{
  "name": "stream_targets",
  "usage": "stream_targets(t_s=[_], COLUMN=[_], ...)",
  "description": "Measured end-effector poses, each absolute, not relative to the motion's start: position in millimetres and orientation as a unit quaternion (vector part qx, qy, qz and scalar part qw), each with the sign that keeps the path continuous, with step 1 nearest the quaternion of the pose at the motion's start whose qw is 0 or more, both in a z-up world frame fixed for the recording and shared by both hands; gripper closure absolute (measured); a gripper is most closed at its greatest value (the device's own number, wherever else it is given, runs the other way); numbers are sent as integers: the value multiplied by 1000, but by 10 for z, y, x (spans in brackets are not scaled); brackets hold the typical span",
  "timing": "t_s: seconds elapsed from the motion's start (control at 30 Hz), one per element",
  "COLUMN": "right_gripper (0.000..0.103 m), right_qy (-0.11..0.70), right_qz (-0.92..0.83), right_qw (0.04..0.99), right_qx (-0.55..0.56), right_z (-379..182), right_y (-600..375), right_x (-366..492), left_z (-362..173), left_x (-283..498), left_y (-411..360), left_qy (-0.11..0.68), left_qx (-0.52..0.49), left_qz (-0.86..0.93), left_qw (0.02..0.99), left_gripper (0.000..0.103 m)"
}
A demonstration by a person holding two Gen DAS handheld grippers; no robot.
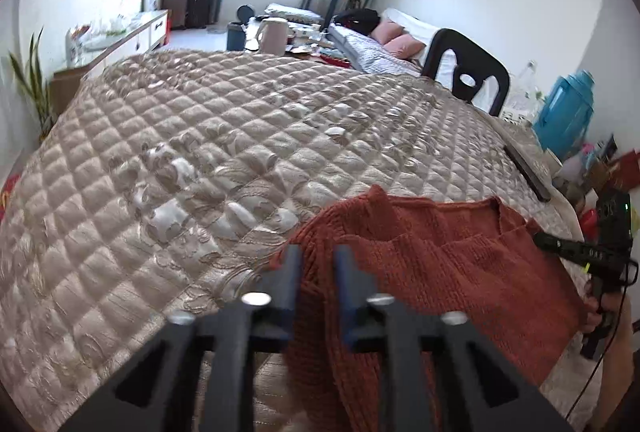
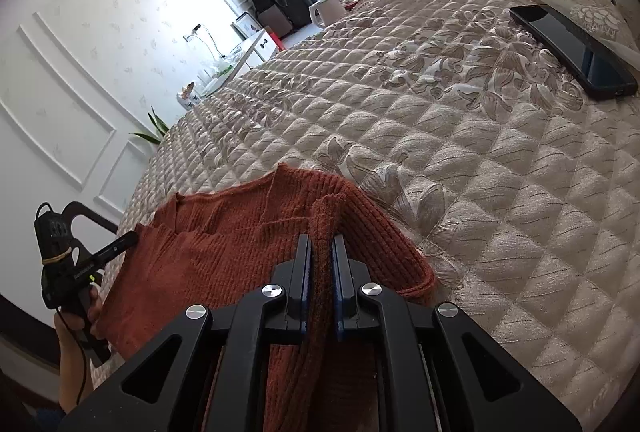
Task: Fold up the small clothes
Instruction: 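Lift the held hem with both tools, fold it onto the collar, release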
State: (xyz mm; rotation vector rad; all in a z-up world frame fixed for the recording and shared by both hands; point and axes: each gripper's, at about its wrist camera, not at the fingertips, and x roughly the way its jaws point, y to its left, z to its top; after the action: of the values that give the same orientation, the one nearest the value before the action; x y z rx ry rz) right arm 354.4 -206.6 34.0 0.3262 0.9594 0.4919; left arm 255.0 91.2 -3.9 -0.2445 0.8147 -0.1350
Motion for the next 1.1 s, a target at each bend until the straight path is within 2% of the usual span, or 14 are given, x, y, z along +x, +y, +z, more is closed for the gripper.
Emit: stream_targets(t_s=[0.37,0.57,0.7,0.87,0.93,1.1], right_gripper=[95,95,90,87,87,87], right_qy=[398,446,443,397,383,382], right_qz=[249,209,210,199,208,237], right_qw=[858,850,847,887,894,891], right_qx=[206,185,205,126,100,60], right_z=[569,257,258,684,792,763], right_y=[-2210,-2186,-2258,-2158,-2080,-1965], right_x=[3661,3802,3759,3312,3073,2520], left_z=[122,-222,-121,122,246,301], left_x=[2548,2729,2661,2387,2186,1680], left_y=[1081,1034,1060,1150,1084,716], left_qy=[357,407,398,372,359,350], left_qx=[-134,-121,-121,-128,-127,-124], left_qz=[-48,-33,-27,0,-12,-94], left_qw=[923,905,909,919,924,924], left_gripper=[98,97,95,93,87,80])
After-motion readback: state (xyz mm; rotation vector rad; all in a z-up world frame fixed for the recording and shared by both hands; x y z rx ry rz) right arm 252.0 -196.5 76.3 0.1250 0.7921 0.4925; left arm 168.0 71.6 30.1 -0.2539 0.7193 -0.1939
